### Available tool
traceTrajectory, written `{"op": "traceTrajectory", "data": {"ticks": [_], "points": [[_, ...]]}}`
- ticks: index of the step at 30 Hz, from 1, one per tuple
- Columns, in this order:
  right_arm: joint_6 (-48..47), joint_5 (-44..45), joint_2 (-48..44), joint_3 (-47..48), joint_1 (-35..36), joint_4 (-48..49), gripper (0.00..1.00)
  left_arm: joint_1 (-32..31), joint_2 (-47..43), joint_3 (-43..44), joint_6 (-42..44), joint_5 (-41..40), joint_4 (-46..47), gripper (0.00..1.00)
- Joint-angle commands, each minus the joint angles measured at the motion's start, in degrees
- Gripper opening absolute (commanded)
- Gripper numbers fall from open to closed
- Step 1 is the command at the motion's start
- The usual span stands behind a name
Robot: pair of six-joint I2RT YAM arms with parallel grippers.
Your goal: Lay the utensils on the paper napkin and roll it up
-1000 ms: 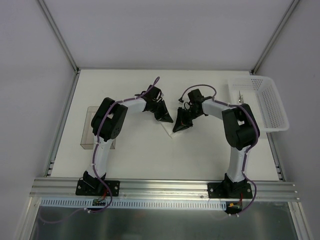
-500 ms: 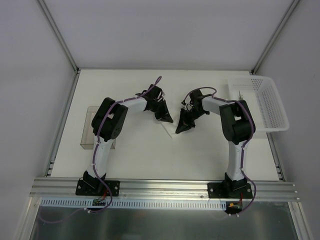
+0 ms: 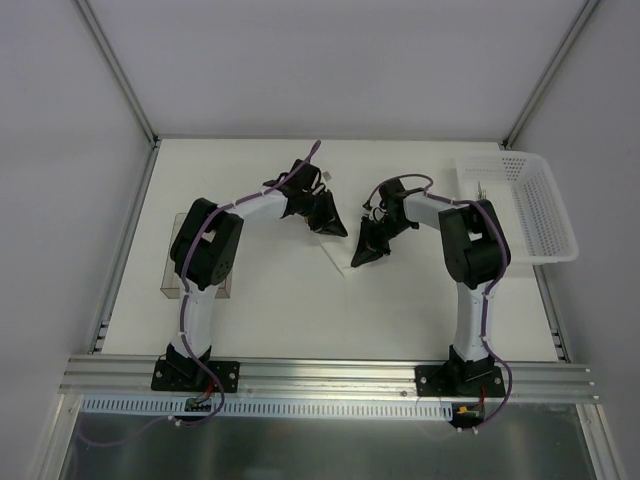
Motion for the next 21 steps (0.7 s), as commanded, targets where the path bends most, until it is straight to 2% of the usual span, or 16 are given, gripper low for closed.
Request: {"op": "traceTrajectory", "data": {"ticks": [1,11,16,21], "points": [[-0.79,6.44,2.65,-0.22,-0.03,-2.7,0.09,-0.44,-2.4,-0.81,0.77,2.15,0.87,0.06],[-1.06,6.35,2.38,0.04,-0.03,-2.7,0.1,-0.61,3.39,-1.25,-2.57,-0.23,0.87,0.0],[-1.06,6.26,2.12,0.31,-0.03,-2.7,0.09,-0.44,5.69,-1.68,-4.77,-1.1,0.78,0.0],[-0.7,5.91,2.64,0.22,-0.03,-2.7,0.1,-0.44,4.72,-2.21,-1.87,-1.02,1.48,0.0]]}}
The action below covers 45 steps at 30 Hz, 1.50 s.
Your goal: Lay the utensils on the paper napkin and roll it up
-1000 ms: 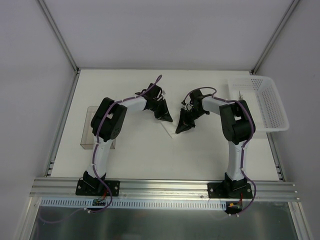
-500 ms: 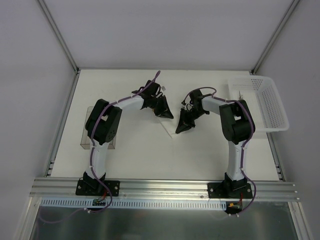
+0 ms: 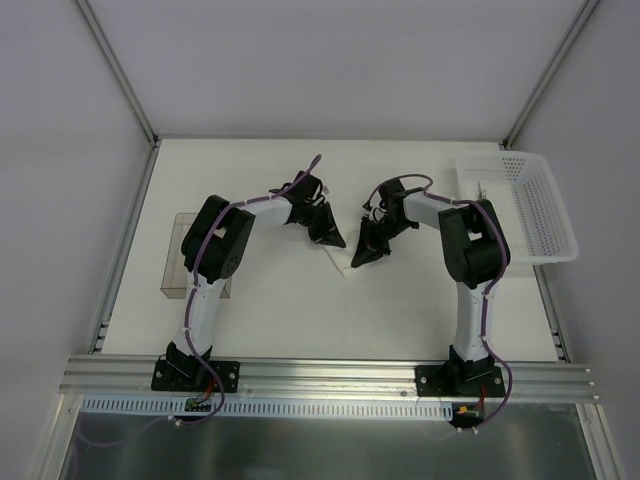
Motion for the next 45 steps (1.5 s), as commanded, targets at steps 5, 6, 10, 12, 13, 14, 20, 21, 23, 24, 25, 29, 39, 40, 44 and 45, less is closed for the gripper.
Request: {"op": "traceTrajectory", "data": {"ticks": [5,6,10,12,13,14,20,21,23,24,25,29,39,40,44,45], "points": [[-0.55,5.06,2.43,0.22,0.06,-1.84,0.11,-0.37,-1.38,-1.91,3.21,-0.73,0.71,0.0],[-0.64,4.27,2.25,0.48,0.06,-1.58,0.11,-0.28,-0.86,-1.74,3.39,-0.29,0.79,0.0],[2.6,-1.26,-1.52,-1.08,-1.08,5.59,0.15,-0.37,1.43,-1.56,3.91,2.69,0.71,0.0],[5.67,-4.52,-3.28,-1.1,-1.88,9.04,0.18,-0.37,1.6,-2.0,4.44,2.96,0.71,0.0],[6.56,-5.22,-4.42,-0.4,-2.14,11.66,0.18,-0.37,1.61,-2.26,4.7,3.05,0.71,0.0],[7.53,-6.1,-4.78,-0.04,-2.58,13.0,0.2,-0.28,1.52,-2.7,5.31,3.05,0.62,0.0],[9.82,-6.9,-2.85,4.78,-2.76,15.21,0.21,-0.37,1.52,-2.44,8.04,5.16,0.62,0.0],[9.82,-6.73,-2.32,5.06,-2.67,15.21,0.2,-0.37,1.69,-2.26,8.31,5.77,0.53,0.0],[9.82,-6.46,-1.27,5.15,-2.67,15.21,0.2,-0.28,1.69,-2.0,8.57,5.95,0.35,0.0],[9.82,-6.29,-0.83,4.97,-2.67,15.12,0.2,-0.28,1.78,-2.0,8.57,5.95,0.27,0.0],[9.82,-6.37,-0.74,4.62,-2.58,15.21,0.2,-0.28,1.78,-1.91,8.49,6.04,0.27,0.0],[9.21,-6.46,-1.09,1.9,-2.23,15.29,0.19,-0.19,2.31,-1.65,7.96,6.39,0.27,0.0],[8.06,-5.23,-1.61,-2.15,-1.79,15.91,0.18,0.07,3.27,-0.33,8.75,7.71,0.0,0.0],[7.37,-5.23,-1.88,-2.24,-1.88,15.91,0.18,-0.02,3.45,-0.16,8.49,7.88,0.09,0.0],[5.96,-6.37,-4.51,-3.64,-1.7,15.91,0.18,-0.02,3.89,0.37,8.05,7.8,0.09,0.0],[5.78,-6.63,-4.86,-4.25,-1.7,15.82,0.17,-0.02,3.98,0.37,7.96,7.8,0.09,0.0]]}}
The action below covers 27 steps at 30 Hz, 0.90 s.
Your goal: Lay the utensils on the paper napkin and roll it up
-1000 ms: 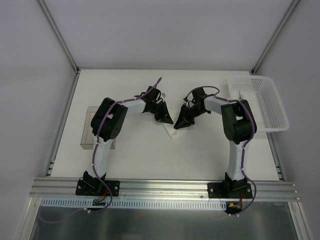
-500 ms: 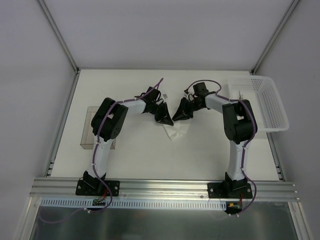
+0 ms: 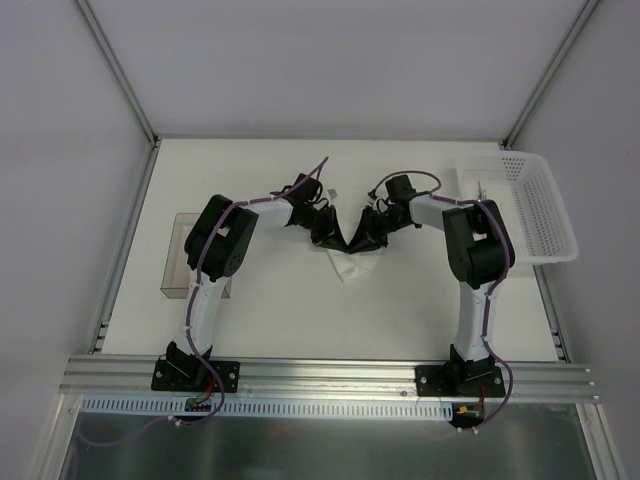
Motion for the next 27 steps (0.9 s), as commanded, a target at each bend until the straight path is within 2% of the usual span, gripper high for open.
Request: {"op": "traceTrajectory", "data": {"ticks": [1,9,18,22,27], "points": [[-1.94,-1.7,-4.26,-1.74,0.42,-0.18,0.17,-0.04,2.1,0.79,1.16,-1.08,-2.68,0.0],[-2.73,-2.31,-5.23,-4.56,1.3,-0.79,0.15,0.4,2.1,1.14,0.81,-0.91,-2.68,0.0],[0.17,0.67,-0.3,-3.16,1.38,-2.46,0.13,0.4,0.43,1.84,0.46,-1.52,-2.6,0.0],[0.96,1.2,0.31,-3.15,0.95,-3.34,0.12,0.57,-5.71,1.32,0.28,-5.37,-2.33,0.0],[3.32,0.51,1.63,-3.51,0.51,-3.43,0.11,1.72,-13.26,-3.59,-5.07,-6.35,5.2,0.03]]}}
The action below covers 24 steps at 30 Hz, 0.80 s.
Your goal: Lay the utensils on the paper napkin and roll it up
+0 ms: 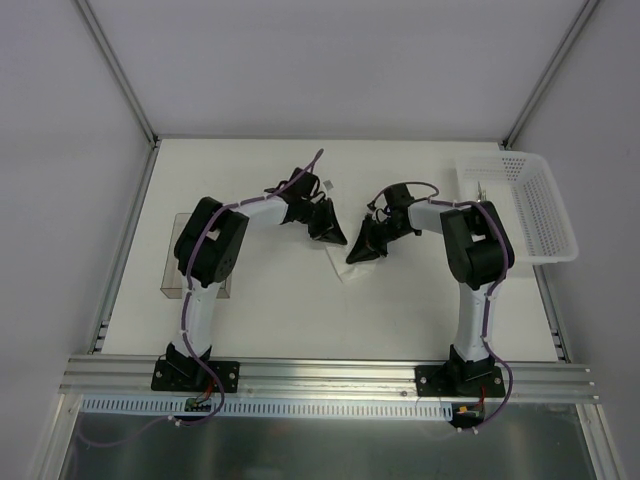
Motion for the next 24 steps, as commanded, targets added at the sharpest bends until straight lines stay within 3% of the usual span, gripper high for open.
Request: {"op": "traceTrajectory", "data": {"ticks": [1,7,24], "points": [[2.09,1.73,2.18,0.47,-0.48,-2.58,0.11,1.91,-9.98,-3.95,-5.23,-2.37,6.99,0.03],[4.98,1.37,2.97,1.09,-0.83,-2.31,0.11,3.41,-13.94,-18.19,-18.68,-1.76,27.19,0.05],[11.59,1.81,5.96,3.64,-1.44,-1.17,0.12,2.45,-5.69,-19.96,-27.47,-8.26,31.6,0.0]]}}
